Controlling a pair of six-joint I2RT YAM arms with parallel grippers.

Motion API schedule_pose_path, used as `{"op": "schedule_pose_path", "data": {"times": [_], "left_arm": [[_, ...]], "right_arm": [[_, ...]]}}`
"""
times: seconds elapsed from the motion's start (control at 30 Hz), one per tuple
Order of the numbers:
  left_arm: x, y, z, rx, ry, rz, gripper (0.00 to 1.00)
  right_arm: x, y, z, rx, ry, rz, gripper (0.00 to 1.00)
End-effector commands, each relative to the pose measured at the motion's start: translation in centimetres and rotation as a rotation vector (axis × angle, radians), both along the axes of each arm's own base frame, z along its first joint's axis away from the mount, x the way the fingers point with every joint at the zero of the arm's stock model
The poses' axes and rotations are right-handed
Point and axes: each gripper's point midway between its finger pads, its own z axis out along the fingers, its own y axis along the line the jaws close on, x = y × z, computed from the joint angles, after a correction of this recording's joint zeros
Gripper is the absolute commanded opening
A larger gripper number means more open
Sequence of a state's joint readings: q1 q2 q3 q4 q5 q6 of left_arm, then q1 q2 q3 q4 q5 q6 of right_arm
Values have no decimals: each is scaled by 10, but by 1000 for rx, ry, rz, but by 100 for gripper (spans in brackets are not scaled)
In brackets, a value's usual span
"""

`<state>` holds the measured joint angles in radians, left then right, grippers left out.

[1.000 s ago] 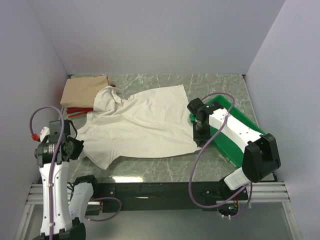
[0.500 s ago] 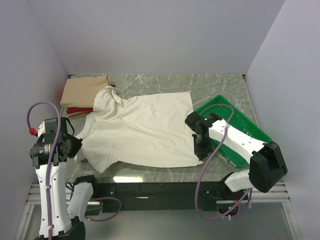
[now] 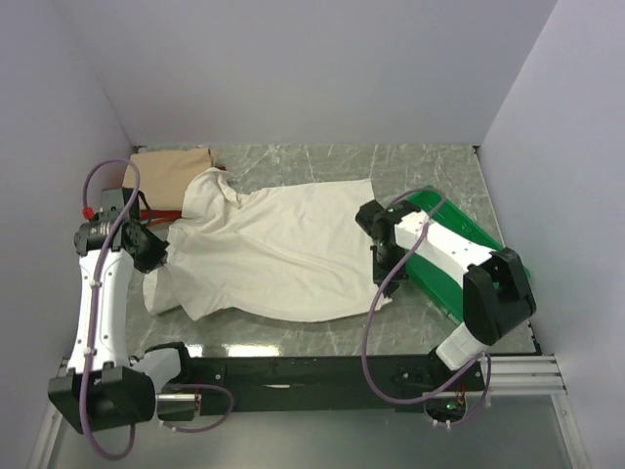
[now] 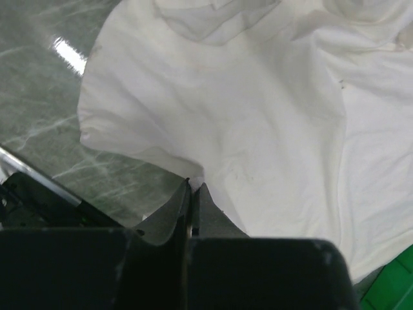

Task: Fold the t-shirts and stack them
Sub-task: Fold the tshirt

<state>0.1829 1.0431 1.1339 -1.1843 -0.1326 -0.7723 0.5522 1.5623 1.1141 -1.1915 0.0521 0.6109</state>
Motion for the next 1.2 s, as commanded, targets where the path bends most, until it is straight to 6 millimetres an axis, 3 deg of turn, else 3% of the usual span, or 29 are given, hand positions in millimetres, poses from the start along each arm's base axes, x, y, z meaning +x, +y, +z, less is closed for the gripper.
{"op": "schedule_pose_path", "data": {"times": [0.0,0.27,0.53,0.87,1.17], "left_arm": [[43,4,31,37,-147,-84,0],[102,3,28,19,-161,-205,0],[148,-5,17,13,-144,-309,0],[189,-26,8,45,-110,-422,0],[205,-26,0,101,-73,-457,0]], "right_arm": [[30,-3,12,-8,-52,-13,0],[81,-7,17,-5,-72,-42,0],[112,-10,15,-13,-81,-54,0],[118,-10,13,-23,-80,-55,0],[120,-11,11,-26,-79,-66,0]]}}
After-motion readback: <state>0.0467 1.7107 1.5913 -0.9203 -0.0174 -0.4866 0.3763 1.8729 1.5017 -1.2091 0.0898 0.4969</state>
